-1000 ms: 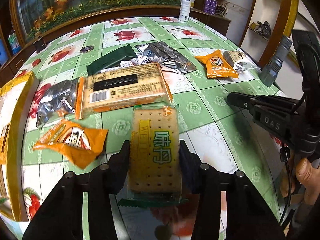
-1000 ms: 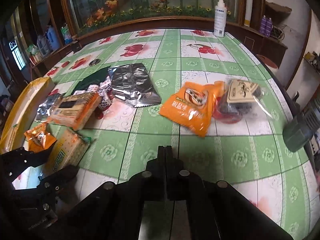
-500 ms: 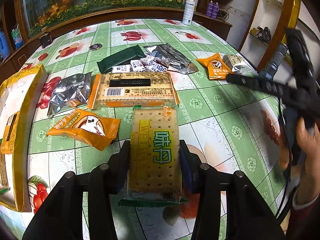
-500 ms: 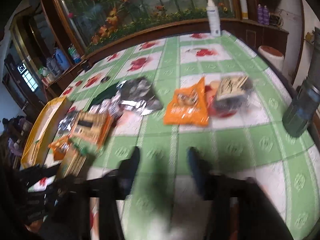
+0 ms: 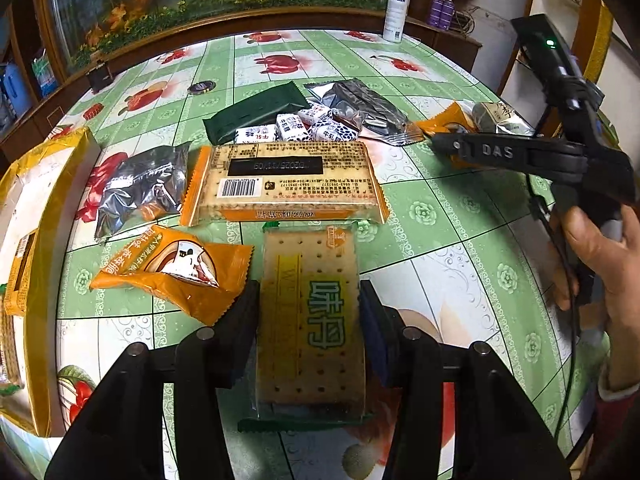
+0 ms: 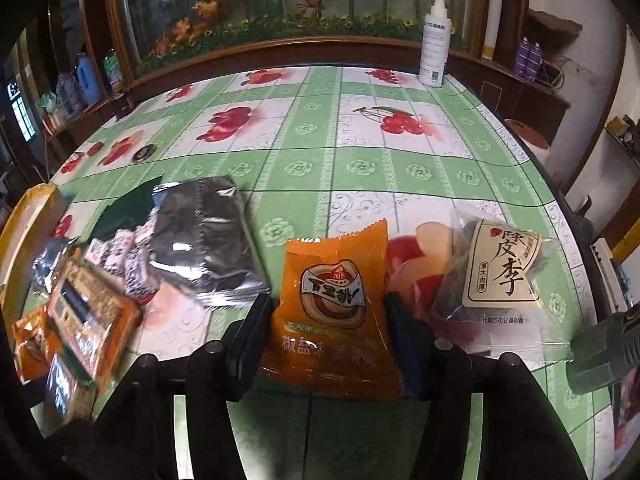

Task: Organize snacks
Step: 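Carry both packs to the yellow tray and release them inside, then withdraw both grippers from the tray toward the remaining snacks, then grasp the orange chip bag with left gripper while right grasps the biscuit pack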

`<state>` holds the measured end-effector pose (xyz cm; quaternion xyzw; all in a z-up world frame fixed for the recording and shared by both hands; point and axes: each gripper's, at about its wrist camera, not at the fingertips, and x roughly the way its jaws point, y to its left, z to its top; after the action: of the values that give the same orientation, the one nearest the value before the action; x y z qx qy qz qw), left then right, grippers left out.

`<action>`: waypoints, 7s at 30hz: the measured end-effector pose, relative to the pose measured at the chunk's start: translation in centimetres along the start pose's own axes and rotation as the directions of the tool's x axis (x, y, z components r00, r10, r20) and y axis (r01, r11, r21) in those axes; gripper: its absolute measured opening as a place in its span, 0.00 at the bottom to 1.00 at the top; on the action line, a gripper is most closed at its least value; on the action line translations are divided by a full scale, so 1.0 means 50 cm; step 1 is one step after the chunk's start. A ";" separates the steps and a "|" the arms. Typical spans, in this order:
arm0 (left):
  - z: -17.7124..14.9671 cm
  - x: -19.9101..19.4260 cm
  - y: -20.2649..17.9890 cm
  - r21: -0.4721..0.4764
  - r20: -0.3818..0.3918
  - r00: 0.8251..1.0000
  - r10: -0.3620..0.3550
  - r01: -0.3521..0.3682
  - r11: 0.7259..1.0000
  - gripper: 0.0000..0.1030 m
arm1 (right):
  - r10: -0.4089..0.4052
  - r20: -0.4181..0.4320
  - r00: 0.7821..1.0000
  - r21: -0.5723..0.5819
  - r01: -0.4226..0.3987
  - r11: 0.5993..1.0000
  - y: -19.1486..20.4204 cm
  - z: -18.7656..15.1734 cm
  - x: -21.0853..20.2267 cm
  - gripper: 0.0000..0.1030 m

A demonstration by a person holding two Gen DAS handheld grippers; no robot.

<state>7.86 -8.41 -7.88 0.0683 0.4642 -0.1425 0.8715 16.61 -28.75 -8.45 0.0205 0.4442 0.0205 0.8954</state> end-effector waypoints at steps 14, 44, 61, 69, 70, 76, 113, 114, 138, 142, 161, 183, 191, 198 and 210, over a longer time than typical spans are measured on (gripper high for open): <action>-0.063 -0.157 0.061 -0.075 0.136 0.991 0.017 -0.007 0.997 0.43 | 0.096 0.163 0.982 -0.092 -0.082 0.992 0.098 -0.132 -0.229 0.50; -0.133 -0.238 0.380 -0.404 0.160 0.960 0.228 -0.147 0.903 0.43 | 0.158 0.186 0.970 -0.510 -0.042 0.859 0.520 -0.115 -0.240 0.51; -0.097 -0.169 0.512 -0.483 0.058 0.943 0.328 -0.261 0.836 0.44 | 0.467 0.017 0.884 -0.421 -0.418 0.805 0.709 0.040 -0.120 0.51; -0.093 -0.124 0.533 -0.476 0.013 0.941 0.338 -0.292 0.830 0.44 | 0.466 -0.092 0.880 -0.375 -0.464 0.803 0.790 0.085 0.032 0.51; -0.092 -0.121 0.536 -0.476 0.006 0.941 0.338 -0.294 0.829 0.44 | 0.463 -0.100 0.881 -0.373 -0.465 0.803 0.794 0.086 0.044 0.51; -0.090 -0.109 0.537 -0.461 -0.011 0.933 0.359 -0.323 0.827 0.45 | 0.463 -0.122 0.878 -0.355 -0.474 0.806 0.803 0.096 0.081 0.52; -0.087 -0.191 0.372 -0.387 0.108 0.916 0.385 -0.318 0.865 0.80 | 0.430 0.033 0.902 -0.183 -0.418 0.890 0.488 0.009 -0.097 0.75; -0.088 -0.191 0.366 -0.382 0.108 0.917 0.384 -0.319 0.868 0.80 | 0.424 0.036 0.905 -0.177 -0.411 0.894 0.475 0.004 -0.099 0.76; -0.021 -0.085 0.202 -0.314 0.030 0.999 0.039 -0.028 0.949 0.79 | 0.308 0.020 0.951 -0.073 -0.306 0.949 0.229 -0.062 -0.083 0.78; -0.009 -0.061 0.202 -0.389 0.021 0.999 -0.024 0.030 0.921 0.79 | 0.321 0.011 0.947 -0.120 -0.317 0.941 0.228 -0.046 -0.067 0.78; 0.002 -0.019 0.215 -0.368 -0.096 0.993 0.064 -0.095 0.925 0.80 | 0.368 -0.040 0.929 -0.300 -0.362 0.883 0.277 -0.007 -0.029 0.80; 0.054 -0.003 0.151 0.152 -0.098 0.995 0.001 0.014 0.988 0.80 | 0.369 -0.211 0.905 -0.596 -0.419 0.685 0.323 0.005 -0.005 0.82; 0.051 0.006 0.133 0.249 -0.177 0.973 -0.147 0.189 0.950 0.80 | 0.313 -0.275 0.909 -0.612 -0.417 0.672 0.345 0.004 0.039 0.79; 0.043 -0.010 0.087 0.386 -0.195 0.973 -0.126 0.194 0.902 0.80 | 0.329 -0.251 0.910 -0.557 -0.414 0.720 0.311 0.003 0.029 0.58; 0.036 0.001 0.078 0.275 -0.199 0.967 -0.159 0.211 0.938 0.79 | 0.305 -0.216 0.928 -0.504 -0.373 0.779 0.300 -0.041 -0.009 0.54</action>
<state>10.52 -5.17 -6.95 0.1650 0.5163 -0.2850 0.7906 14.42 -13.76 -8.49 -0.1521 0.4634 0.3059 0.8177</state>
